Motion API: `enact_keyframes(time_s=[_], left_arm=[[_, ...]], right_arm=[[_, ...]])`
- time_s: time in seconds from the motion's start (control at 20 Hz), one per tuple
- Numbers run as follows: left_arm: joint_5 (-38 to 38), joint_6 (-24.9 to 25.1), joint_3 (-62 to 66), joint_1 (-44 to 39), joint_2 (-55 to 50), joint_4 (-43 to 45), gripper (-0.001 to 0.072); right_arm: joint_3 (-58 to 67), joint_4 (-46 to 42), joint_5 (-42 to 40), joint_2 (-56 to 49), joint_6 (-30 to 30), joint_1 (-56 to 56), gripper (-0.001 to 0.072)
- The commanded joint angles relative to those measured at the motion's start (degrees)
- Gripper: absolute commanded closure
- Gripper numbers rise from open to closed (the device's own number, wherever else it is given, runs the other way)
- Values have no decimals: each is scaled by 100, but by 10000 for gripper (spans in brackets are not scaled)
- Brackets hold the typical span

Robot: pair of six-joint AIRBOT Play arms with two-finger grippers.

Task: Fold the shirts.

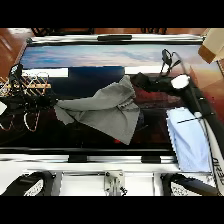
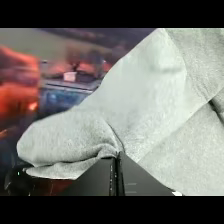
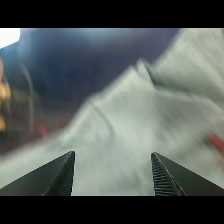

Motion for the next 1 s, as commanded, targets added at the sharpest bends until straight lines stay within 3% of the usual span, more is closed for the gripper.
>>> enact_keyframes(time_s=[0.0, 0.1, 0.15, 0.35, 0.65, 0.95], left_arm=[[-76, 157, -20, 153, -63, -28, 681], [-190, 251, -17, 153, -63, -31, 682], [-273, 256, -17, 153, -63, -31, 681], [-529, 295, -17, 153, -63, -31, 681], [-739, 295, -17, 153, -63, -31, 681], [-815, 293, -17, 142, -61, -74, 681]], right_arm=[[-179, -2116, 2850, 621, 667, -636, 131], [-1106, -2260, 3375, 1001, 787, -804, 130], [-1729, -2037, 3252, 1200, 942, -798, 130], [-3593, -579, 1893, 1486, 1058, -127, 130], [-3932, -496, 74, 1366, 2011, 1276, 130], [-3932, 295, -752, 802, 2050, 1956, 131]])
